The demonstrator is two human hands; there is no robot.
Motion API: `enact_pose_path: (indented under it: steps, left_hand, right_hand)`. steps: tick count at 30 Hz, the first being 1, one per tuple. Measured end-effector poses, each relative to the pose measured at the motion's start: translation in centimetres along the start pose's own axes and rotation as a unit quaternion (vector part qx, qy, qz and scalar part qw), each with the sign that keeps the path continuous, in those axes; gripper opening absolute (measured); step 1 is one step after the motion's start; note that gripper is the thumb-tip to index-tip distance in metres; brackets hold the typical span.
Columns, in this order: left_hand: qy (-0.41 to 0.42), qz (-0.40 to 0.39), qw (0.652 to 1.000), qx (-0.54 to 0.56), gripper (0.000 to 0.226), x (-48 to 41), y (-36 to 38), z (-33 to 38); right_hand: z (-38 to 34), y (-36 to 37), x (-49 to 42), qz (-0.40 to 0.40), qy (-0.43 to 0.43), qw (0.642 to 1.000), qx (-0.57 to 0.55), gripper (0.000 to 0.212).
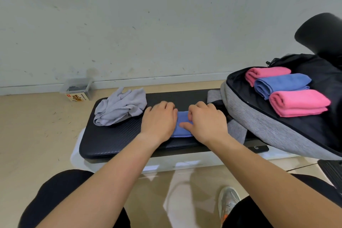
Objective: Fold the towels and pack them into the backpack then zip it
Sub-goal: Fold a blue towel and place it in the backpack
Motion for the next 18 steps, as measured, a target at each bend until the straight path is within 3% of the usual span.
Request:
enact_pose_path:
  steps: [2, 6, 10, 13, 18]
  left_hand:
    - [0.001, -0.020, 1.000, -0.003, 0.044, 0.0, 1.1, -0.5]
    - [0.006, -0.006, 1.000, -0.005, 0.041, 0.3, 1.3, -0.6]
    - [0.007, -0.013, 1.000, 0.011, 0.045, 0.1, 1.3, -1.0]
    - [0.045, -0.043, 0.996, 0.065, 0.060, 0.2, 1.1, -1.6]
    - [0.083, -0.105, 0.987, 0.090, 0.049, 1.6, 0.1, -2.6]
  right_hand:
    - [-0.6, 0.2, -0.2, -0.003, -0.035, 0.999, -0.013, 0.040]
    - [-2.1, 1.6, -0.8, -0.094, -0.075, 0.988, -0.100, 0.050]
    - [-0.6, 3.3, -0.2, -0.046, -0.082, 0.995, -0.040, 0.060]
    - [-0.2, 3.2, 0.2, -0.047, -0.107, 0.992, -0.036, 0.064]
    - [1.0, 1.6, -0.1, -0.145, -0.125, 0.980, -0.061, 0.059]
Point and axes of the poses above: each hand's wrist, its own x-axis away from the middle knuckle, its own y-axis out of the palm, z = x × y, the point moved 4 cm from there along -x, towards the middle knuckle, and after that the axes turned 3 degrees about -z, right-handed, at the moved point
